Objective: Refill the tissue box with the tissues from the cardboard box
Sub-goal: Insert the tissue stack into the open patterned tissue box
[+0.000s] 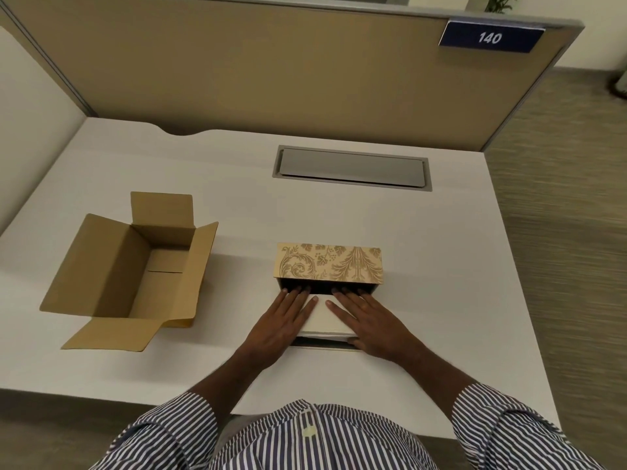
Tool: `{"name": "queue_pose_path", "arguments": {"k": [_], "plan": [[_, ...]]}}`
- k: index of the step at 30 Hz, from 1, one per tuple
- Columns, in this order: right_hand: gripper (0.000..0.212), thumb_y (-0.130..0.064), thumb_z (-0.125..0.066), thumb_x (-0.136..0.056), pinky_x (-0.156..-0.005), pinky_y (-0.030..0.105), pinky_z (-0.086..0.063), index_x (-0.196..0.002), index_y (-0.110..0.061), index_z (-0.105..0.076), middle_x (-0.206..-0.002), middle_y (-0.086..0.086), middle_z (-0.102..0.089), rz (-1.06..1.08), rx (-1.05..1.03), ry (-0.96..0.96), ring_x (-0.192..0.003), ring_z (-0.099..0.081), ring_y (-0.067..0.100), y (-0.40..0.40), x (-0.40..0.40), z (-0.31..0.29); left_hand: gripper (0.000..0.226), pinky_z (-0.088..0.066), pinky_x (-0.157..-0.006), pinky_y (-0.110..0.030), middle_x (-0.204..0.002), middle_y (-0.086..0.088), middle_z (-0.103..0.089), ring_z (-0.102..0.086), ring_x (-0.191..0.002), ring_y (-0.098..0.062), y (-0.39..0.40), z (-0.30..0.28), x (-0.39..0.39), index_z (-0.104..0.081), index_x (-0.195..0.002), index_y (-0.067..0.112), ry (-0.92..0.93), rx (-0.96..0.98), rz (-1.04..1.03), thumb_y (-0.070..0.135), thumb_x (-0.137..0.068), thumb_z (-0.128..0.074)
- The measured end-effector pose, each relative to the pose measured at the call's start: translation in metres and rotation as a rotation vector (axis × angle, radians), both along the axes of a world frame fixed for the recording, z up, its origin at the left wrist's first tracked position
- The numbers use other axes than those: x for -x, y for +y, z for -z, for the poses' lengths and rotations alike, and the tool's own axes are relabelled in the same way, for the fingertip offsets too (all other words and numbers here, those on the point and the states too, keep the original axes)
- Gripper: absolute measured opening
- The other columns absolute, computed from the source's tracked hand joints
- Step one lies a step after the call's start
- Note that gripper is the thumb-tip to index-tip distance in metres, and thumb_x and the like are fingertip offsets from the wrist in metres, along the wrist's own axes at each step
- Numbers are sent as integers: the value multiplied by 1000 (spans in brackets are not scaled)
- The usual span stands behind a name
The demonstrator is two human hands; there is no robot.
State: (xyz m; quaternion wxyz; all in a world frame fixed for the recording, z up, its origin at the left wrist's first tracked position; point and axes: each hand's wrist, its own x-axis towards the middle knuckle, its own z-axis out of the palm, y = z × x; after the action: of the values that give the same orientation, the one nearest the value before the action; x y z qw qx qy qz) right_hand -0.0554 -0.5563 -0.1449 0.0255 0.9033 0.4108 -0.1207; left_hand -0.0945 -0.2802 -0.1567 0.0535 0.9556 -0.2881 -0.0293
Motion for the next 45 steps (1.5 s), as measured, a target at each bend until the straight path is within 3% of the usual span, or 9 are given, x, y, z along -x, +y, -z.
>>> {"name": "queue_pose_path", "arguments": {"k": [3,14,23,27,30,33,40,42,45], "plan": [[115,-58,-74,-79,-123,47,-25,-162,-18,-4,-169,12,-11,-15,-4,7,-152,-25,30,-2,-1,0,83,-25,-122,-52,-166,-19,-14,-12,-154,-36,-1,1,2,-9,-160,8,8,14,-7,-1,-91,-56],[106,-41,-73,-82,-121,47,-29,-162,-15,-8,-169,15,-12,-11,-1,-7,-150,-30,31,0,1,1,90,-16,-126,-47,-168,-15,-11,-6,-156,-30,3,4,0,-7,-160,11,17,70,12,-1,-90,-61],[107,-44,-72,-84,-122,49,-27,-162,-17,-3,-169,14,-8,-4,-19,-35,-150,-30,32,0,3,2,94,-14,-124,-47,-167,-18,-12,-10,-155,-33,4,-2,-3,-6,-160,10,25,12,26,2,-88,-66],[107,-55,-67,-84,-124,48,-22,-162,-17,-5,-170,14,-7,0,-22,-69,-152,-24,31,0,3,0,106,-20,-124,-50,-167,-20,-11,-11,-155,-34,4,-2,-7,-5,-160,9,57,-62,42,34,-85,-75],[101,-62,-56,-88,-124,49,-14,-162,-19,-2,-170,12,0,-7,-42,-68,-156,-13,30,-1,5,-1,101,-20,-126,-49,-168,-15,-5,-4,-156,-30,6,-3,-6,-1,-160,10,78,-25,34,58,-92,-57],[95,-66,-47,-93,-124,50,-14,-162,-17,-4,-170,12,1,-3,-64,-88,-157,-4,28,-2,10,-5,88,-14,-126,-46,-170,-11,-1,0,-157,-25,7,-8,-4,-2,-160,11,67,21,28,65,-100,-36],[66,-49,-51,-102,-121,48,-30,-156,-15,-35,-165,9,-28,124,-447,-267,-153,-25,26,-18,20,-27,67,-23,-125,-40,-167,-1,-21,-18,-155,-20,21,-19,19,-19,-160,21,-113,260,15,48,-104,-43],[66,-48,-52,-102,-123,47,-26,-155,-12,-37,-165,9,-30,197,-508,-309,-153,-26,25,-18,6,-41,64,-19,-126,-42,-167,-2,-23,-21,-154,-23,26,-30,9,-25,-158,19,-165,310,4,45,-104,-46],[76,-54,-48,-101,-127,44,-14,-159,-10,-26,-168,9,-19,246,-386,-235,-156,-14,24,-5,-28,-60,71,-10,-127,-47,-169,-7,-12,-8,-157,-26,21,-51,-29,-18,-160,14,-148,213,-77,52,-104,-38]]}}
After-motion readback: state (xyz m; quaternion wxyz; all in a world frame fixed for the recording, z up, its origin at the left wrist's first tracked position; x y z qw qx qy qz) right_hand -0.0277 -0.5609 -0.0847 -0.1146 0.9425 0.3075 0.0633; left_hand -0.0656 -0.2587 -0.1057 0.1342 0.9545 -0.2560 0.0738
